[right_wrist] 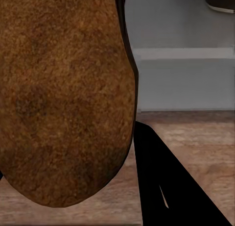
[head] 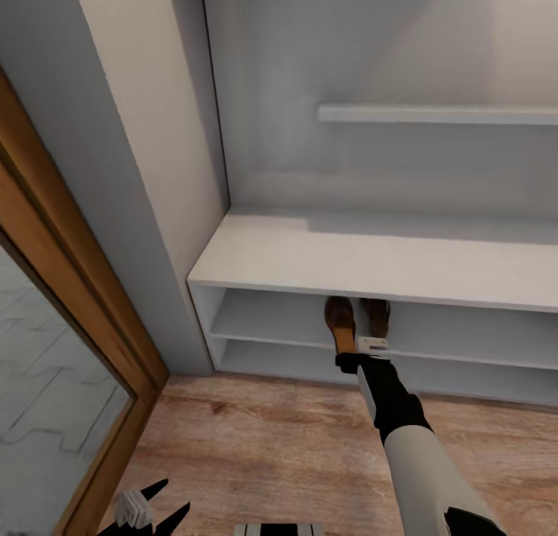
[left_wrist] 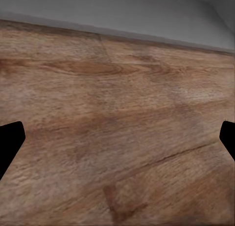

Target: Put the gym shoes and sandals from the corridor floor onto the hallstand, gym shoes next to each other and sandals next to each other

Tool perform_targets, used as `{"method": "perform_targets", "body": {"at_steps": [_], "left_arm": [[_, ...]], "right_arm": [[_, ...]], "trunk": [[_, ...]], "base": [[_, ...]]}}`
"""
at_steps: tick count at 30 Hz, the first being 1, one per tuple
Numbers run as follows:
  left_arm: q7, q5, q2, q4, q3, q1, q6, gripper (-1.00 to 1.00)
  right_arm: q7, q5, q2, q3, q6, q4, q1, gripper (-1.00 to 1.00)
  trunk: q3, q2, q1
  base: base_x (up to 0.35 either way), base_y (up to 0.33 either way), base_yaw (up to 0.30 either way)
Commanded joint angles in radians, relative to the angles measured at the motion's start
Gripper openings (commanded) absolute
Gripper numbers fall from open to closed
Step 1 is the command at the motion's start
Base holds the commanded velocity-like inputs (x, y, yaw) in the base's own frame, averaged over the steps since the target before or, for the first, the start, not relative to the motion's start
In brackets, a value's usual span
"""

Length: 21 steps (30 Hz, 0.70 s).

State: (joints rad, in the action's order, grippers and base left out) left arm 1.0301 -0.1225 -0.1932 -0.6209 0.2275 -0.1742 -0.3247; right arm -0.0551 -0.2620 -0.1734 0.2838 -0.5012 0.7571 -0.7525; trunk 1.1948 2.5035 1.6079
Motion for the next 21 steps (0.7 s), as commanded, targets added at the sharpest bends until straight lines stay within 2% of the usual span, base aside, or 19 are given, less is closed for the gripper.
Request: {"method": "perform_targets", "body": {"at_steps": [1, 11, 16, 21], "left_arm": [[0.004, -0.002, 0.000, 0.001, 0.001, -0.001, -0.005, 1.00], [0.005, -0.001, 0.000, 0.002, 0.001, -0.001, -0.008, 1.00], [0.005, -0.001, 0.000, 0.003, 0.001, -0.001, -0.008, 1.00], [0.004, 0.000, 0.001, 0.003, 0.001, -0.001, -0.007, 1.00]], "right_arm": [[-0.003, 0.000, -0.001, 0.003, -0.005, 0.002, -0.001, -1.00], [-0.003, 0.000, -0.001, 0.003, -0.005, 0.002, -0.001, -1.00], [-0.003, 0.000, -0.001, 0.003, -0.005, 0.002, -0.001, -1.00], [-0.003, 0.000, -0.001, 0.003, -0.005, 0.003, -0.001, -1.00]], "trunk": [[0.006, 0.001, 0.000], [0.012, 0.001, 0.000], [0.012, 0.001, 0.000], [0.012, 0.001, 0.000]], "base": [[0.000, 0.000, 0.000], [0.000, 0.000, -0.002], [0.030, 0.000, -0.149], [0.117, 0.000, -0.046]]}}
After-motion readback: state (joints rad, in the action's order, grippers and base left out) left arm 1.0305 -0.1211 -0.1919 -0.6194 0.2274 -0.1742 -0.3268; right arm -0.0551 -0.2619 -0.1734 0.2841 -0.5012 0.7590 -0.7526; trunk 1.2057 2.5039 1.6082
